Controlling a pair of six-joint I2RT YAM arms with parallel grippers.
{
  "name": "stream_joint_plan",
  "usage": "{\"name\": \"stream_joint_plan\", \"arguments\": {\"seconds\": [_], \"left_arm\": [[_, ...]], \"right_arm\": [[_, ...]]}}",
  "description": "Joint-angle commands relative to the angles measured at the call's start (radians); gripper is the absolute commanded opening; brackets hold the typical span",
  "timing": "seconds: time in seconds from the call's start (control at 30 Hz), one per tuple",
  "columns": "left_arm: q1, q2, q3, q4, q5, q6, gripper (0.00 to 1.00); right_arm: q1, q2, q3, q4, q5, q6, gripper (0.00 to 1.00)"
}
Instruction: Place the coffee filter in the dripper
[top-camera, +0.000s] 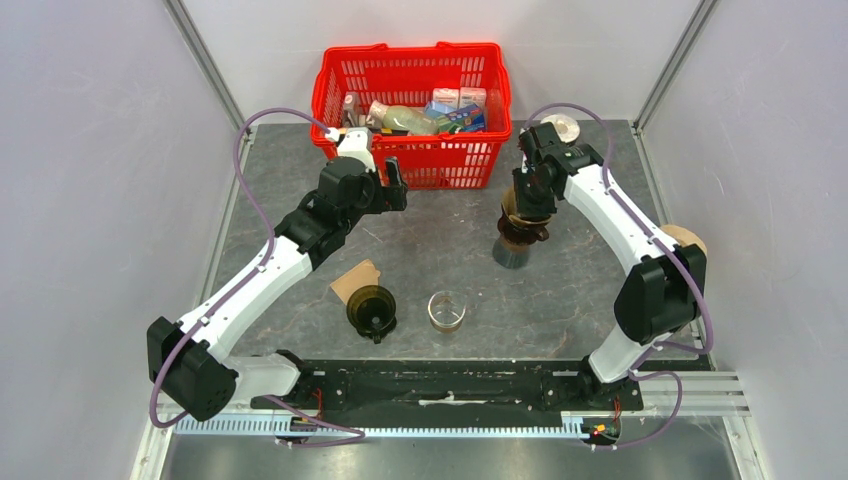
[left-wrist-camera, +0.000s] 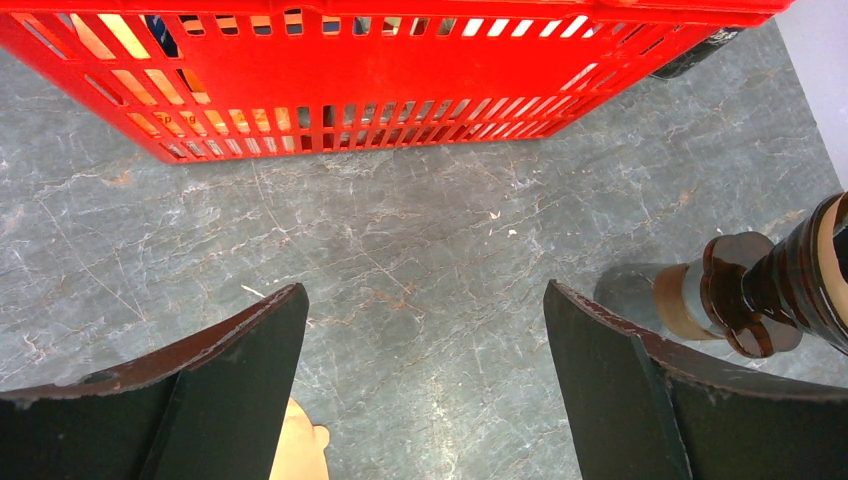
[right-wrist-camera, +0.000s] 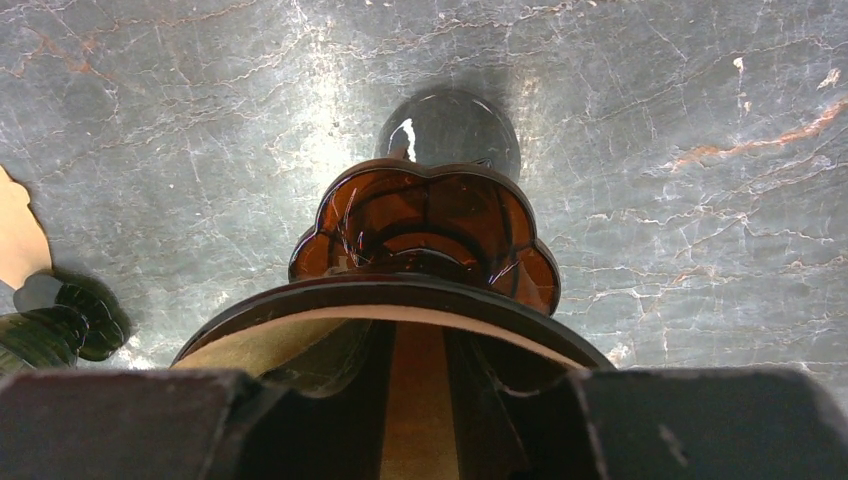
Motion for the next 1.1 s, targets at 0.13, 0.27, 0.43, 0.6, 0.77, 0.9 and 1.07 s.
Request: {"name": "stream_joint_plan", "arguments": {"seconds": [0.13,0.27,0.43,0.6,0.77,0.9,1.07], "left_arm": [[0.005,0.014,0.007,0.035,-0.009,-0.027,0.95],[0.008,0.015,0.007,0.035,-0.007,-0.028,0.95],[0.008,0.015,0.007,0.034,-0.007,-0.028,0.95],[0.008,0.014,0.006,0.034,-0.007,-0.028,0.95],[0.008,0.015,0.005,0.033,-0.007,-0.030,0.95],[0.009,0.016,0.005,0.032,-0.008,-0.030,0.95],[0.009,0.016,0.005,0.032,-0.006,-0.030,0.95]], "right_arm": [[0.012,-0.017,-0.016,0.013,-0.033,-0.004,0.44],[0.011,-0.015,-0.012,0.012,-0.028,0.000,0.46],[0.011,-0.015,-0.012,0.013,-0.025,0.006,0.44],[0.011,-0.013,-0.010,0.014,-0.023,0.015,0.34],[0.013,-0.014,-0.009,0.014,-0.022,0.021,0.20],[0.012,-0.016,-0.009,0.014,-0.022,0.023,0.18],[0.014,-0.021,-0.001,0.014,-0.017,0.024,0.19]]}}
